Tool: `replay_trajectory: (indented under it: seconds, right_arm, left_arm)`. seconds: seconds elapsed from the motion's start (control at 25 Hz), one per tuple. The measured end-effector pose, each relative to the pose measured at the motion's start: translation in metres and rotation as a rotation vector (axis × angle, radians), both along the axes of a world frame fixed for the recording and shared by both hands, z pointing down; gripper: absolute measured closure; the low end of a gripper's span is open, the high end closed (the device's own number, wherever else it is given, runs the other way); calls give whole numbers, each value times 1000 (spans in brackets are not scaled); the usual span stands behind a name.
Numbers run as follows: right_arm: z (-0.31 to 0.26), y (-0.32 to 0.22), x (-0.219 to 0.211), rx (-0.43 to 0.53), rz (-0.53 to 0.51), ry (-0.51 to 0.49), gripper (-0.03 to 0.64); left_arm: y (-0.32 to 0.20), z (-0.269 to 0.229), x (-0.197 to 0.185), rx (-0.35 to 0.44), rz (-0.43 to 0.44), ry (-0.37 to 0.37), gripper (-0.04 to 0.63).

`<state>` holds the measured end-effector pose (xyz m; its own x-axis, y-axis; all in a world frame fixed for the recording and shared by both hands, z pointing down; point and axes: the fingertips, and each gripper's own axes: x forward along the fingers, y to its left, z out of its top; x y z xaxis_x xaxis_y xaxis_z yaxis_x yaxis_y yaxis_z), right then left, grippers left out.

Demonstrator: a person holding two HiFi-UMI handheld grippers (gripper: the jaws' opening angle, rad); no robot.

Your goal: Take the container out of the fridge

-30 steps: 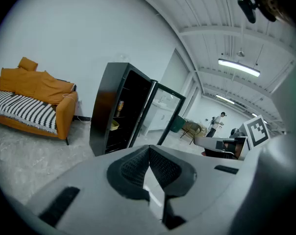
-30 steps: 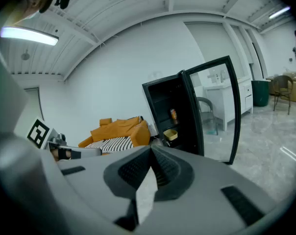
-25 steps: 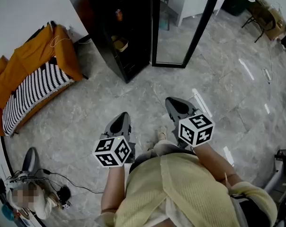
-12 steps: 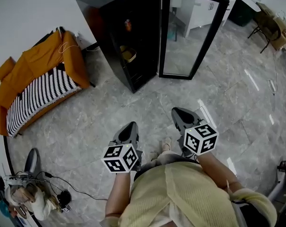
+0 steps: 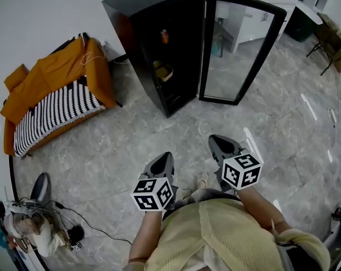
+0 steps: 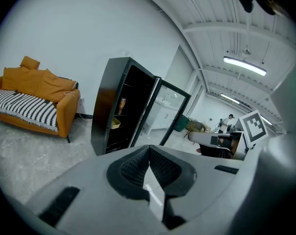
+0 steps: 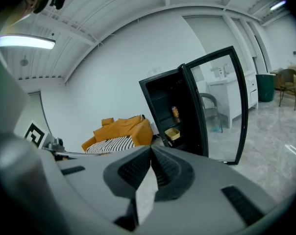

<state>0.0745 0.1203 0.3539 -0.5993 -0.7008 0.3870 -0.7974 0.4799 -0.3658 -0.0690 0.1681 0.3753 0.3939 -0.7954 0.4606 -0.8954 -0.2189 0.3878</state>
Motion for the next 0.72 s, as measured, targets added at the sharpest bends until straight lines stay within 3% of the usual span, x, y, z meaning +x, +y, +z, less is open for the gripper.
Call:
replay_trajectory:
  seconds: [0.72]
  right_arm:
    - [8, -45, 12, -38, -77, -46, 588]
  left_arm:
    - [-52, 1, 22, -6, -76, -20, 572]
